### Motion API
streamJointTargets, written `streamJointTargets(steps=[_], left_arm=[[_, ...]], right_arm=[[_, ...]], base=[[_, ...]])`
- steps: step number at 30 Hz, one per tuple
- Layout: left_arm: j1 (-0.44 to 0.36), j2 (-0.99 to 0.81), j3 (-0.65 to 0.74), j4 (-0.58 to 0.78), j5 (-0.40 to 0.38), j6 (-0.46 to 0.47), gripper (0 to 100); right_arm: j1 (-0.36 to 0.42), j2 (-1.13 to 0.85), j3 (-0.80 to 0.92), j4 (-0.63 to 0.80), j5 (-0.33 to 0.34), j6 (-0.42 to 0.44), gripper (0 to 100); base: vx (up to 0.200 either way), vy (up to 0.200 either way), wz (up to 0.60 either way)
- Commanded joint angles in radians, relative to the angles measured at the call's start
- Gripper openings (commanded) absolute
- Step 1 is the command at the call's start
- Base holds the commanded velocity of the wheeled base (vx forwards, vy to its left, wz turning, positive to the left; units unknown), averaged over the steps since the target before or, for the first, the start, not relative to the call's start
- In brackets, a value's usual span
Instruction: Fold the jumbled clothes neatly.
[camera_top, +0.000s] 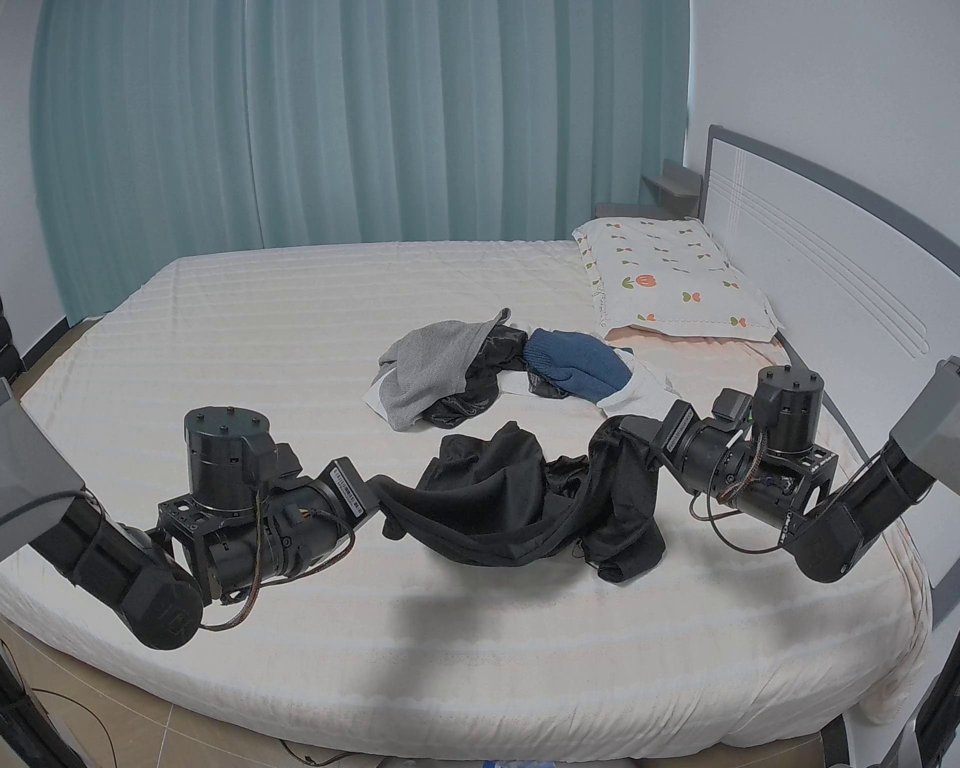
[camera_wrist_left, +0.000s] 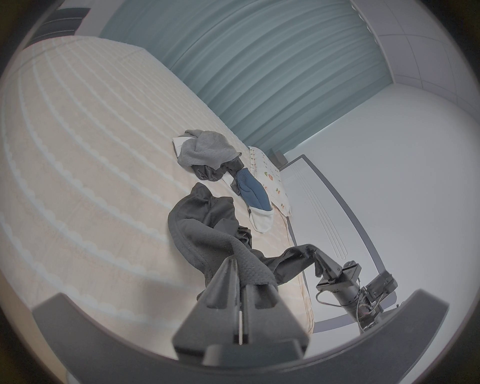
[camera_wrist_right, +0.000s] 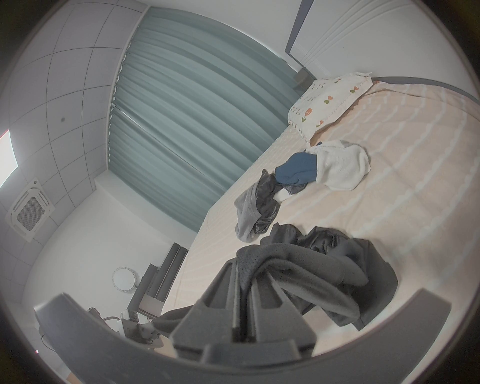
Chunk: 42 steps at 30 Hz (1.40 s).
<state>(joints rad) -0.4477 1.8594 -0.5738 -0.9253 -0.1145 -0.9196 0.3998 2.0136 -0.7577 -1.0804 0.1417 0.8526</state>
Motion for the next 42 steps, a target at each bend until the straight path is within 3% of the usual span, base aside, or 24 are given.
streamJointTargets(steps=[1, 16, 42], left_arm=[[0.006, 0.003, 0.025, -0.004, -0.002, -0.012, 0], [0.004, 0.007, 0.04, -0.058, -0.002, -0.012, 0], [0.021, -0.029, 0.043, -0.061, 0.001, -0.007, 0]], right_arm=[[0.002, -0.021, 0.024, -0.001, 0.001, 0.0, 0], [-0.013, -0.012, 0.031, -0.001, 0.001, -0.001, 0], [-0.013, -0.021, 0.012, 0.001, -0.053, -0.006, 0]], base=[[-0.2, 0.0, 0.0], [-0.04, 0.0, 0.0], [0.0, 0.2, 0.0]])
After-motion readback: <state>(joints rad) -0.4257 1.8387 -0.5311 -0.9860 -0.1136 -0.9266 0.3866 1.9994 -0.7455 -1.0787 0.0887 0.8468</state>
